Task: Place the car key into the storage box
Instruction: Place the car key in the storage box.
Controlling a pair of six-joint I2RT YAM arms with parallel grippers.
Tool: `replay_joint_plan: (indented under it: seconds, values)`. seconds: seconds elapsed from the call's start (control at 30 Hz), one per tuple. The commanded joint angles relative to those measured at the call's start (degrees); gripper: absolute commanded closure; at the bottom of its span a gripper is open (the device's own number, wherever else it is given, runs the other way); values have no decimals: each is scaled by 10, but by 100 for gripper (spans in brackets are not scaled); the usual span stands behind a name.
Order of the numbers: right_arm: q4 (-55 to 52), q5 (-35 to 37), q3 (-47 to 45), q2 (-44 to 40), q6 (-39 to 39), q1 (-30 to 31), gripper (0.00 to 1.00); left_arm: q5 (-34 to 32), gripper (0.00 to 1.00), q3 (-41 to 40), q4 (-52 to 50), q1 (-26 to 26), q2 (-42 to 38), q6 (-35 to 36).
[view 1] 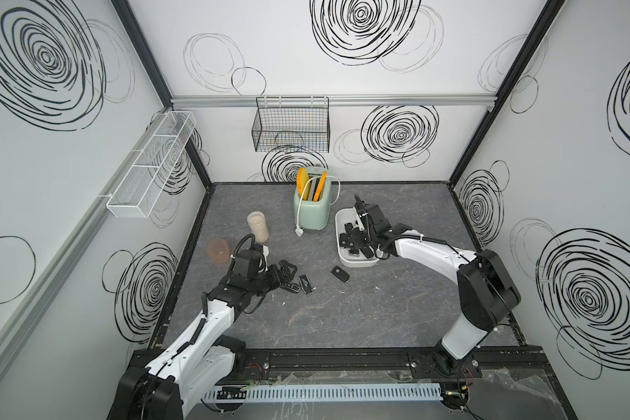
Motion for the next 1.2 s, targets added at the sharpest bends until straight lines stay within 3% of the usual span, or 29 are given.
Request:
replay_joint_plan:
  seconds: [0.0,0.57,0.83,1.17]
  values:
    - [13,15,35,34,-15,-15,69,-14,2,16,27,-11,1,-14]
    - [-39,0,197,221,-19,-49,68,-20,2,25,5,-19,-14,-1]
    - [-51,-8,219,247,-15,-49,66,-33,2,31,-9,-21,-18,4]
    - [-67,-10,243,236,-15,-49,51,-103,2,32,-22,-42,-41,-34]
